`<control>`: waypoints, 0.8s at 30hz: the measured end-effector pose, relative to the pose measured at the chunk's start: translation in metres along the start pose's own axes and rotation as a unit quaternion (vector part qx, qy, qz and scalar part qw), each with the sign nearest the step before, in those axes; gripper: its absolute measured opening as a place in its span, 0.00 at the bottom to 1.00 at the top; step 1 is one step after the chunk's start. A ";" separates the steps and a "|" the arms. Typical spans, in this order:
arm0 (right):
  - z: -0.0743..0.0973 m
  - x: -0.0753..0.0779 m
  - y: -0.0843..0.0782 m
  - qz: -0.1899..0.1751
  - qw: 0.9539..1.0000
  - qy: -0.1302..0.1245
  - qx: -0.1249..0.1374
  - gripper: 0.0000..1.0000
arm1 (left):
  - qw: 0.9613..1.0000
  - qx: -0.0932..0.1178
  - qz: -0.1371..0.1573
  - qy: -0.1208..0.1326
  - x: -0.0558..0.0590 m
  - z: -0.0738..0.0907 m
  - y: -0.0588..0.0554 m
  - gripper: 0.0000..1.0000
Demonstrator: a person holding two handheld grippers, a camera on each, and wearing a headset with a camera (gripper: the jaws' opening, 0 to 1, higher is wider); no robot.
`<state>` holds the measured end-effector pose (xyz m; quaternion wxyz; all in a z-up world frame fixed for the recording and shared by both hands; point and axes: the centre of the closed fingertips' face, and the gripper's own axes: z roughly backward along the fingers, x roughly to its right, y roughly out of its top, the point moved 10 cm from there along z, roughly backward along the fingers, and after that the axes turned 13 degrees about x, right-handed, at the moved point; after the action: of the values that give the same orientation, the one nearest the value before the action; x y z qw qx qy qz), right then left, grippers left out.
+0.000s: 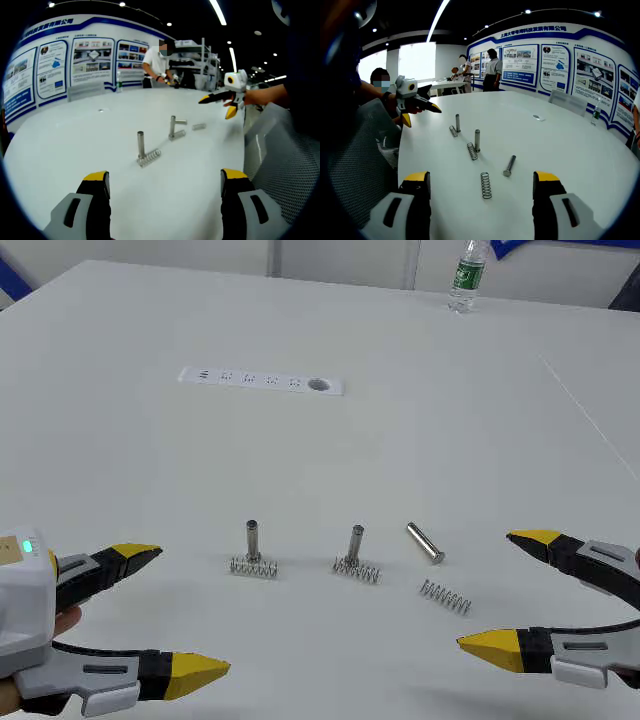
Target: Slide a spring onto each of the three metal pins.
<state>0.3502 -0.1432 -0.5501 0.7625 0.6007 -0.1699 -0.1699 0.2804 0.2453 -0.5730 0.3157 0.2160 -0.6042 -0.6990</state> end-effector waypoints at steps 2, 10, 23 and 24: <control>0.000 0.000 0.000 0.001 1.000 -0.001 -0.001 0.85 | 1.000 0.000 0.000 0.000 0.000 0.000 0.000 0.93; 0.001 0.000 0.001 0.000 1.000 -0.006 -0.002 0.85 | 1.000 0.000 0.000 0.000 -0.001 0.000 0.001 0.93; 0.001 0.002 0.003 -0.002 1.000 -0.012 -0.005 0.83 | 1.000 0.002 0.000 0.000 -0.001 -0.001 0.002 0.92; 0.001 0.002 0.003 -0.002 1.000 -0.011 -0.006 0.83 | 1.000 0.002 0.000 -0.001 -0.001 0.000 0.002 0.92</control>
<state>0.3514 -0.1444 -0.5466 0.7637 0.5946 -0.1763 -0.1794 0.2815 0.2452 -0.5715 0.3146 0.2166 -0.6059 -0.6979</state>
